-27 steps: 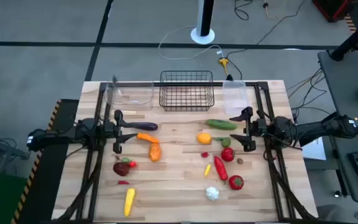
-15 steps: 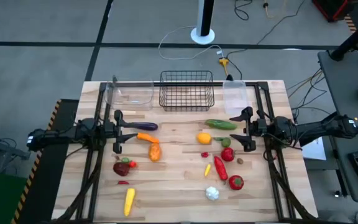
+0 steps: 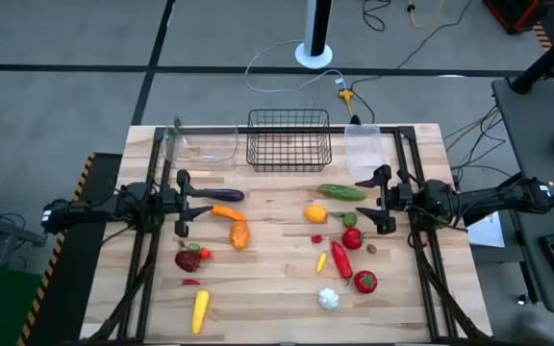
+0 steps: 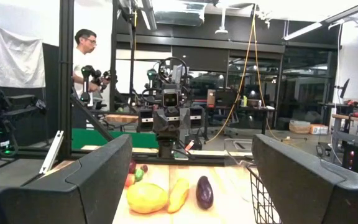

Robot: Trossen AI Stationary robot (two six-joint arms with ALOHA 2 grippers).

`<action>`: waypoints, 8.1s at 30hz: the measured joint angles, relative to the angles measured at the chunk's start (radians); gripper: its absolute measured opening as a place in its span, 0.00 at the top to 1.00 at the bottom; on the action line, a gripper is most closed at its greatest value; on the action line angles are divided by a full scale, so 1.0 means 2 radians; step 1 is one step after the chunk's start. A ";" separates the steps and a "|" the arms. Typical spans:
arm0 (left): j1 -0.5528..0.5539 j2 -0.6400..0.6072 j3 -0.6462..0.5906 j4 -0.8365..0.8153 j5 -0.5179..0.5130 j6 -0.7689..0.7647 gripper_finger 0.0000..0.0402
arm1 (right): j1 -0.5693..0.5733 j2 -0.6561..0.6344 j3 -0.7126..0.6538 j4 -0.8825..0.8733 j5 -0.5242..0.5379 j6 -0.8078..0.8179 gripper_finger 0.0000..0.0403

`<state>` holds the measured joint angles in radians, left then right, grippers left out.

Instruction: Sort produce into baskets

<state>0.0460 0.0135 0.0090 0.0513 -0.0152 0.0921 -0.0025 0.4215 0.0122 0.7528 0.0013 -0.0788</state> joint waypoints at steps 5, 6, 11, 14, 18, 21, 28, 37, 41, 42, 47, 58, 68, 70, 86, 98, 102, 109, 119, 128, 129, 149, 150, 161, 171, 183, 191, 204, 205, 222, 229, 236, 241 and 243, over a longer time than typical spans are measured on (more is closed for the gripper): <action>0.000 0.000 0.000 0.000 0.000 0.000 0.63 | 0.000 0.000 0.000 0.000 0.000 0.000 0.19; 0.000 0.000 0.000 0.000 0.000 0.000 0.63 | 0.000 0.000 0.000 0.000 0.000 0.000 0.19; 0.000 0.000 0.000 0.000 0.000 0.000 0.63 | 0.000 0.000 0.000 0.000 0.000 0.000 0.19; 0.000 0.000 0.000 0.000 0.000 0.000 0.63 | 0.000 0.000 0.000 0.000 0.000 0.000 0.19; 0.000 0.000 0.000 0.000 0.000 0.000 0.63 | 0.000 0.000 0.000 0.000 0.000 0.000 0.19; 0.000 0.000 0.000 0.000 0.000 0.000 0.63 | 0.000 0.000 0.000 0.000 0.000 0.000 0.19; 0.000 0.000 0.000 0.000 0.000 0.000 0.63 | 0.000 0.000 0.000 0.000 0.000 0.000 0.19; 0.000 0.000 0.000 0.000 0.000 0.000 0.63 | 0.000 0.000 0.000 0.000 0.000 0.000 0.19; 0.000 0.000 0.000 0.000 0.000 0.000 0.63 | 0.000 0.000 0.000 0.000 0.000 0.000 0.19; 0.000 0.000 0.000 0.000 0.000 0.000 0.63 | 0.000 0.000 0.000 0.000 0.000 0.000 0.19; 0.000 0.000 0.000 0.000 0.000 0.000 0.63 | 0.000 0.000 0.000 0.000 0.000 0.000 0.19; 0.000 0.000 0.000 0.000 0.000 0.000 0.63 | 0.000 0.000 0.000 0.000 0.000 0.000 0.19; 0.000 0.000 0.000 0.000 -0.001 0.002 0.63 | 0.000 0.000 0.000 0.001 -0.001 0.112 0.19; 0.000 0.000 0.000 0.009 -0.001 -0.011 0.63 | 0.001 0.000 0.000 -0.001 -0.009 0.139 0.19; -0.002 0.000 0.000 0.201 -0.004 -0.297 0.63 | 0.051 0.051 0.049 -0.007 0.026 0.120 0.19; -0.002 0.001 0.000 0.285 0.024 -0.276 0.63 | 0.052 0.130 0.117 -0.046 0.021 0.153 0.19; -0.002 0.004 0.000 0.256 0.017 -0.275 0.63 | 0.052 0.146 0.168 -0.159 0.012 0.158 0.19; -0.003 0.038 0.000 0.244 0.014 -0.273 0.63 | 0.051 0.195 0.305 -0.403 0.013 0.135 0.19; -0.007 0.172 0.125 0.121 0.040 -0.239 0.65 | 0.050 0.270 0.447 -0.675 0.039 0.106 0.19; -0.007 0.258 0.272 -0.139 -0.006 -0.182 0.65 | 0.050 0.323 0.475 -0.684 0.039 0.080 0.19; -0.007 0.265 0.277 -0.143 -0.006 -0.171 0.65 | 0.050 0.328 0.477 -0.684 0.040 0.079 0.19; -0.013 0.345 0.268 -0.123 0.000 -0.090 0.64 | 0.049 0.477 0.522 -0.695 0.044 0.145 0.19; -0.013 0.349 0.269 -0.123 0.000 -0.090 0.63 | 0.049 0.485 0.525 -0.696 0.045 0.145 0.19; -0.012 0.374 0.269 -0.082 -0.041 -0.062 0.37 | 0.028 0.557 0.532 -0.702 0.054 0.152 0.19; -0.012 0.379 0.269 -0.081 -0.041 -0.051 0.34 | 0.009 0.589 0.532 -0.701 0.067 0.139 0.19; -0.012 0.384 0.269 -0.073 -0.041 -0.050 0.35 | 0.001 0.623 0.532 -0.692 0.067 0.125 0.19; -0.012 0.400 0.269 -0.057 -0.041 -0.050 0.35 | 0.001 0.625 0.532 -0.680 0.065 0.121 0.30; -0.012 0.418 0.269 -0.051 -0.041 -0.050 0.35 | 0.001 0.625 0.532 -0.681 0.065 0.121 0.47; -0.012 0.418 0.269 -0.051 -0.041 -0.050 0.35 | 0.001 0.625 0.532 -0.681 0.065 0.121 0.47; -0.012 0.418 0.269 -0.047 -0.041 -0.054 0.35 | 0.001 0.583 0.532 -0.607 0.065 0.095 0.45; -0.013 0.418 0.269 -0.023 -0.041 -0.055 0.35 | 0.001 0.579 0.532 -0.514 0.064 0.054 0.45; -0.013 0.418 0.269 -0.012 -0.041 -0.063 0.35 | 0.002 0.582 0.532 -0.407 0.065 0.010 0.45; -0.013 0.418 0.269 -0.009 -0.074 -0.097 0.35 | -0.005 0.582 0.532 -0.317 0.065 -0.038 0.45; -0.012 0.418 0.269 -0.009 -0.083 -0.113 0.35 | -0.017 0.582 0.535 -0.288 0.078 -0.051 0.45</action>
<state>0.0214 0.8491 0.5476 0.0330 -0.1819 -0.1335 -0.0358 1.5860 1.0823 0.1763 0.1575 -0.1805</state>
